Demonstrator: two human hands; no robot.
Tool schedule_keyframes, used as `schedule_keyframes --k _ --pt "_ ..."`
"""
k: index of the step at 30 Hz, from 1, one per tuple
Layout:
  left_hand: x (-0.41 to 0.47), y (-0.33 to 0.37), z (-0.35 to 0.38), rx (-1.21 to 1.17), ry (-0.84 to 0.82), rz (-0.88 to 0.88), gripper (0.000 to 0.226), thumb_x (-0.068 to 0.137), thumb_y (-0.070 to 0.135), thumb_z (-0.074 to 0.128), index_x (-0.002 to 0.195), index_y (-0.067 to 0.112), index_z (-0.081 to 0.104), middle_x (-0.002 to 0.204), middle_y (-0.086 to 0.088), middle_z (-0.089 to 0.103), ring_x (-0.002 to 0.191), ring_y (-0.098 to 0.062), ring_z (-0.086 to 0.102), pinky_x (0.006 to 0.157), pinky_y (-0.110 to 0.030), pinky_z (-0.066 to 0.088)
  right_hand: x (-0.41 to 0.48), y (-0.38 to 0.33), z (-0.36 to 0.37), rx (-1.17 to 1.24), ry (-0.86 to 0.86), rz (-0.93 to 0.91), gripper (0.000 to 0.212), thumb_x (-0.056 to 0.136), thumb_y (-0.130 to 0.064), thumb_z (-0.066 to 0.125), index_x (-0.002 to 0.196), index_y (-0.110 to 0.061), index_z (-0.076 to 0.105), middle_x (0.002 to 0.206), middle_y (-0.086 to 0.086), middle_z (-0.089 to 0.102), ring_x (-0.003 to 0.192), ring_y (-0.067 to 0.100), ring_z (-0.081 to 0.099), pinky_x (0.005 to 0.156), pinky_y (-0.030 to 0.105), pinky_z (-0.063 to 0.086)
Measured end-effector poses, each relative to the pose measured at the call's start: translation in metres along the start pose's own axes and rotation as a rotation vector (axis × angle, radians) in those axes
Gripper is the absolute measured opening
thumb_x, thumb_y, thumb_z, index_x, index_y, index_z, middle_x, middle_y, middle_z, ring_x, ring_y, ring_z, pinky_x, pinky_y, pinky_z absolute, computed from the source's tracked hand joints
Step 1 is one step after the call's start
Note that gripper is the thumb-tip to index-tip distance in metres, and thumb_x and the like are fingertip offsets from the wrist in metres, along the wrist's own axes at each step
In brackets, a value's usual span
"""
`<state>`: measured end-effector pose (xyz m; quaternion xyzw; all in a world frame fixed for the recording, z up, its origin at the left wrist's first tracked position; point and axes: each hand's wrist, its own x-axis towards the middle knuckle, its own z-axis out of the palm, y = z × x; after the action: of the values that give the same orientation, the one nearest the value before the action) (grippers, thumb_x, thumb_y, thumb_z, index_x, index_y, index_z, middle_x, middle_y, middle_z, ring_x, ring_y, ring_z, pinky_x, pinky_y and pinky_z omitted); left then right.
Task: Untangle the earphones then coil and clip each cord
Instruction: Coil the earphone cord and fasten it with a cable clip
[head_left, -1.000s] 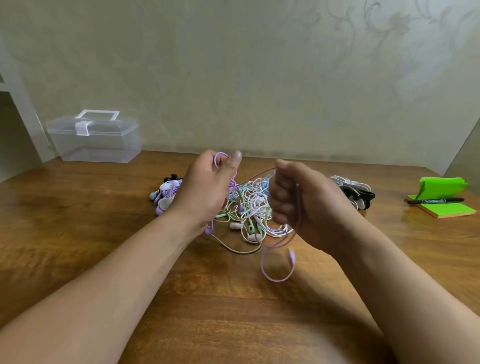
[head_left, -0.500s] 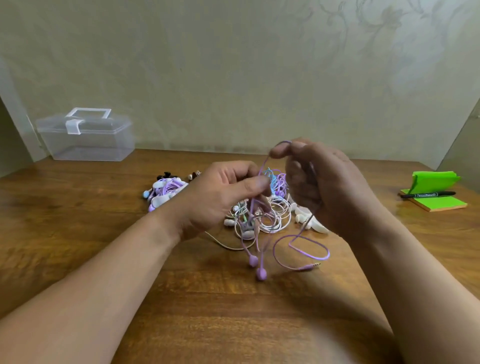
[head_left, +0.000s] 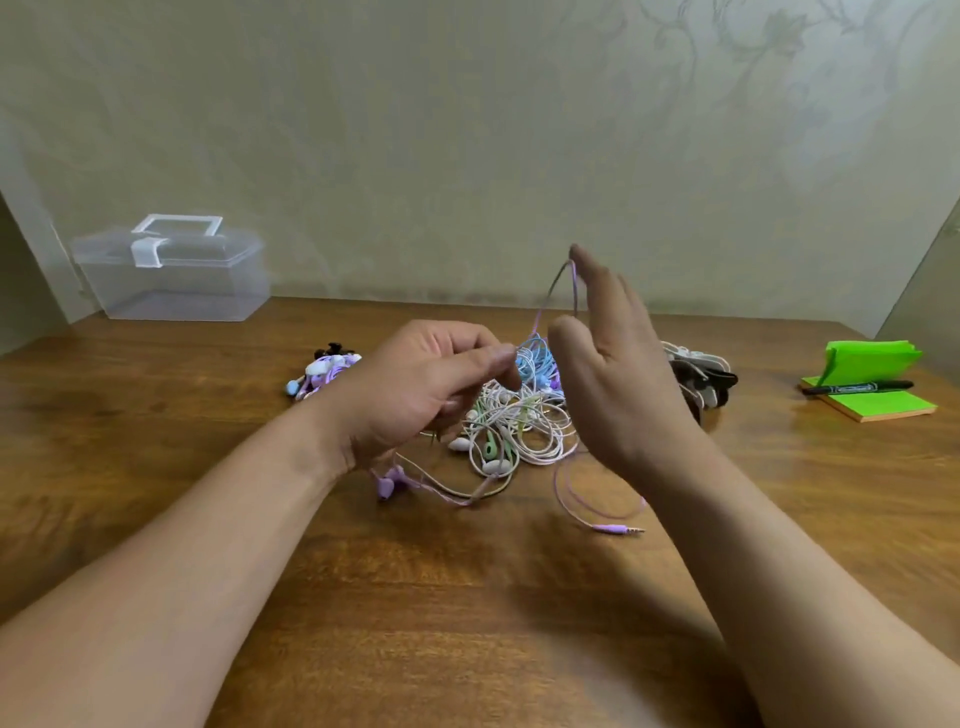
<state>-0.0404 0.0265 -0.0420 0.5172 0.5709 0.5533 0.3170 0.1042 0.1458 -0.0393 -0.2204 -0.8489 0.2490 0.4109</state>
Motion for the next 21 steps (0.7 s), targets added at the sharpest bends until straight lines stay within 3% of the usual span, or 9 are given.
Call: schedule_keyframes --k 3,5,7,9,10,12,15,18,21 --pt "0.000 -0.002 -0.001 0.074 0.017 -0.021 0.029 0.103 0.025 0.058 0.085 0.007 0.072 0.050 -0.003 0.029 0.042 -0.014 0.025 0.043 -0.024 0.027 -0.001 -0.004 -0.003 -0.016 0.108 -0.108 0.071 0.094 -0.029 0.040 0.162 -0.016 0.031 0.164 -0.001 0.036 0.153 0.009 0.027 0.124 0.029 0.022" --pt "0.000 -0.001 -0.002 0.082 0.007 -0.015 0.027 0.101 0.027 0.062 0.083 0.010 0.073 0.049 -0.003 0.031 0.042 -0.013 0.027 0.043 -0.025 0.026 -0.004 -0.005 -0.007 -0.040 0.023 -0.187 0.056 0.104 -0.038 0.042 0.158 -0.022 0.040 0.156 -0.005 0.047 0.146 0.005 0.038 0.119 0.031 0.031" --pt "0.000 -0.002 -0.004 0.087 0.003 0.007 0.027 0.102 0.023 0.061 0.083 0.009 0.074 0.049 -0.002 0.033 0.043 -0.012 0.028 0.043 -0.025 0.029 -0.008 -0.007 -0.009 0.040 -0.236 -0.139 0.042 0.109 -0.053 0.042 0.133 -0.025 0.062 0.120 -0.010 0.069 0.112 0.004 0.061 0.096 0.036 0.050" --pt "0.001 -0.002 -0.006 0.080 0.005 0.000 0.027 0.104 0.016 0.056 0.087 -0.002 0.066 0.048 -0.002 0.037 0.042 -0.013 0.032 0.043 -0.026 0.032 -0.009 -0.005 -0.008 0.155 -0.429 -0.043 0.042 0.105 -0.055 0.046 0.093 -0.023 0.071 0.073 -0.012 0.064 0.069 0.008 0.061 0.067 0.041 0.056" --pt "0.000 -0.002 -0.007 0.065 0.001 -0.009 0.029 0.103 0.019 0.057 0.082 -0.001 0.062 0.047 -0.002 0.039 0.041 -0.014 0.034 0.044 -0.027 0.031 -0.008 -0.005 -0.009 0.232 -0.432 0.004 0.044 0.106 -0.052 0.049 0.078 -0.025 0.070 0.060 -0.011 0.058 0.056 0.008 0.055 0.055 0.035 0.052" --pt "-0.001 -0.001 -0.014 0.020 -0.021 -0.007 0.033 0.099 0.028 0.062 0.074 0.008 0.057 0.047 -0.003 0.040 0.040 -0.018 0.036 0.049 -0.033 0.028 -0.001 -0.001 -0.013 0.400 -0.238 0.111 0.050 0.107 -0.040 0.056 0.060 -0.024 0.062 0.050 -0.008 0.049 0.045 0.012 0.045 0.048 0.027 0.041" --pt "-0.003 -0.002 -0.027 -0.093 -0.064 0.015 0.026 0.095 0.024 0.057 0.074 0.008 0.062 0.052 -0.007 0.044 0.045 -0.022 0.044 0.065 -0.037 0.046 0.014 0.018 -0.024 0.649 0.052 0.314 0.046 0.098 -0.023 0.061 0.054 -0.015 0.051 0.050 0.001 0.042 0.049 0.022 0.042 0.059 0.034 0.045" --pt "-0.003 -0.003 -0.029 -0.065 -0.044 0.004 0.024 0.100 0.017 0.057 0.083 0.005 0.070 0.052 -0.004 0.042 0.046 -0.016 0.039 0.057 -0.031 0.050 0.014 0.032 -0.019 0.217 -0.022 0.250 0.029 0.092 -0.034 0.059 0.081 -0.008 0.065 0.077 0.007 0.067 0.078 0.027 0.061 0.078 0.045 0.051" --pt "0.001 -0.006 -0.020 0.086 -0.022 -0.029 0.026 0.104 0.017 0.055 0.092 0.003 0.072 0.052 -0.003 0.039 0.050 -0.016 0.033 0.050 -0.027 0.040 0.001 0.017 -0.005 0.068 -0.146 0.001 0.033 0.107 -0.045 0.052 0.123 -0.020 0.067 0.116 -0.006 0.071 0.110 0.008 0.062 0.094 0.035 0.049"
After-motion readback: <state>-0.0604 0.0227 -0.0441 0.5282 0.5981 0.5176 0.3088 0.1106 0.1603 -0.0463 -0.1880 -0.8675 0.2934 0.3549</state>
